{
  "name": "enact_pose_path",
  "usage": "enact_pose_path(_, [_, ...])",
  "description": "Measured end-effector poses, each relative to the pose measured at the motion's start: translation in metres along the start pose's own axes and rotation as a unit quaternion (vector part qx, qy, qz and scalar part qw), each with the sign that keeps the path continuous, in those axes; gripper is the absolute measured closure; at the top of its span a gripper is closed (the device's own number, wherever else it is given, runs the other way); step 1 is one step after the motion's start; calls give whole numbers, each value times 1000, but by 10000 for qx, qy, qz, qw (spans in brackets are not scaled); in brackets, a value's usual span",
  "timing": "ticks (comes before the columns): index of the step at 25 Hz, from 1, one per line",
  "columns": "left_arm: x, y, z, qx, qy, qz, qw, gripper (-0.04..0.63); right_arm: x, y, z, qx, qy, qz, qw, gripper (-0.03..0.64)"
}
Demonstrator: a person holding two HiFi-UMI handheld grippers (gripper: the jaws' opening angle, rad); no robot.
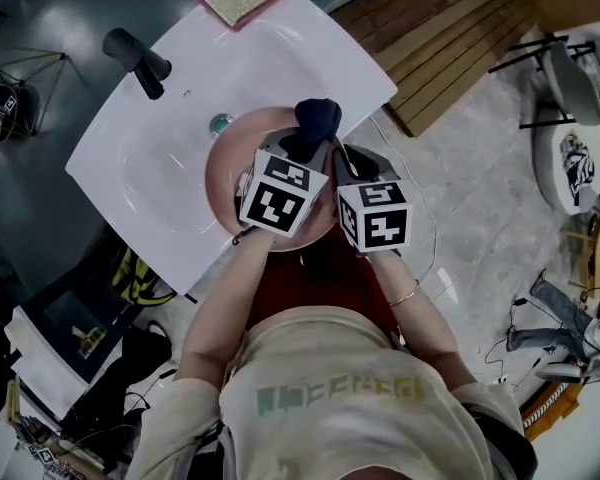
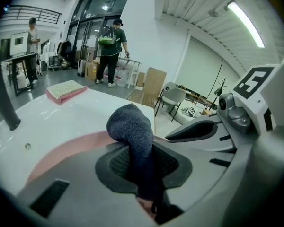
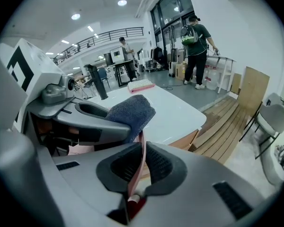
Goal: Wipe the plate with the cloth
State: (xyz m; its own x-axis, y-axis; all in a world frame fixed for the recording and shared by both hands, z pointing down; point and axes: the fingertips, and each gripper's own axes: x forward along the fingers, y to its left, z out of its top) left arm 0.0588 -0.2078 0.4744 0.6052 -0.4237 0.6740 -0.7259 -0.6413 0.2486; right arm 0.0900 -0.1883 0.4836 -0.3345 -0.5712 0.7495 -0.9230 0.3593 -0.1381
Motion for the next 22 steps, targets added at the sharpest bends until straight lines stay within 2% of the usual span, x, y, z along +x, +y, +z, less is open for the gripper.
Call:
enact_pose_path(13, [-14, 35, -7, -123, 147, 433, 9989, 515, 1, 1, 2, -119, -18, -91, 9999, 561])
enact_pose_path(22, [-31, 58, -22, -189, 232, 896, 9955, 515, -1, 5, -1, -139, -34, -124, 9998, 561])
